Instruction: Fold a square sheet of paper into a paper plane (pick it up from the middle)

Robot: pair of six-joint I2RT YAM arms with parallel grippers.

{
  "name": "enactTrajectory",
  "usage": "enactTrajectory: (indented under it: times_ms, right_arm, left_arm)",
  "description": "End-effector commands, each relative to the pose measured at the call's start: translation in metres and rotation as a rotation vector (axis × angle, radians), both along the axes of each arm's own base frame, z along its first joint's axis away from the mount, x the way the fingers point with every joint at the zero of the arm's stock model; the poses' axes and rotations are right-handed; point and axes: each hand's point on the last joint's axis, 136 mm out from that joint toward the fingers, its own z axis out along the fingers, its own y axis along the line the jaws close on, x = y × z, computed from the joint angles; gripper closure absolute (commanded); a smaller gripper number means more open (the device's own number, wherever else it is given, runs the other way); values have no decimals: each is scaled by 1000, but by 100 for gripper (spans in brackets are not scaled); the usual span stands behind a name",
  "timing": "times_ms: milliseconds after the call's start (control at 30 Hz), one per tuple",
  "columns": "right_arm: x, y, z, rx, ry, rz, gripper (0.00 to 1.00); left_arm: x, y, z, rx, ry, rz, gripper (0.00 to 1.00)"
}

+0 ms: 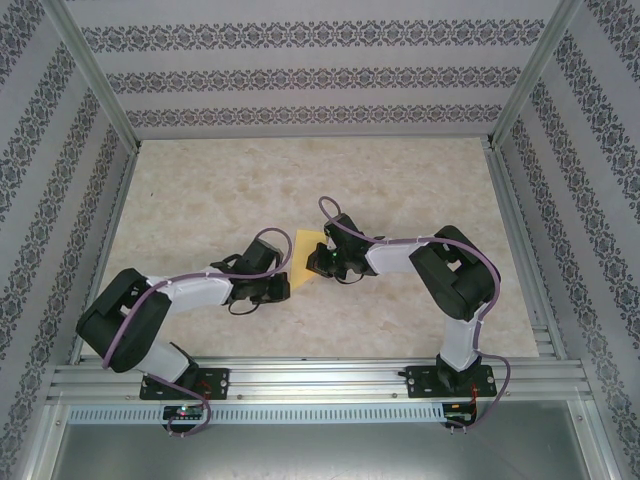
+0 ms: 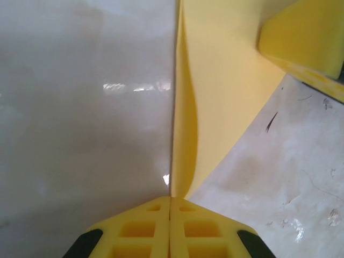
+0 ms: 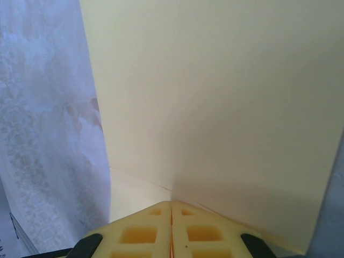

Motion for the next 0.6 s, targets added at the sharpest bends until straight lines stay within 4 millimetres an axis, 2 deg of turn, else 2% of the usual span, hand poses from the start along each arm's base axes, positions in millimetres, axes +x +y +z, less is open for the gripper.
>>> enactTrajectory:
  times_ms: [0, 167, 267, 433, 567]
  right_arm:
    - [-10, -28, -39, -146, 68, -28, 92]
    - [-10, -26, -37, -139, 65, -30, 91]
    - [-8, -24, -35, -131, 62, -31, 91]
    - [-8, -22, -34, -125, 60, -29, 91]
    - [-9, -22, -36, -119, 60, -30, 91]
  left_arm:
    - [-35, 39, -16, 125, 129, 47, 92]
    - [-17, 25, 29, 8, 18, 60, 88]
    - [-5, 11, 45, -62, -28, 55, 85]
    - [17, -11, 51, -115, -42, 39, 85]
    - [30, -24, 44, -122, -25, 25, 85]
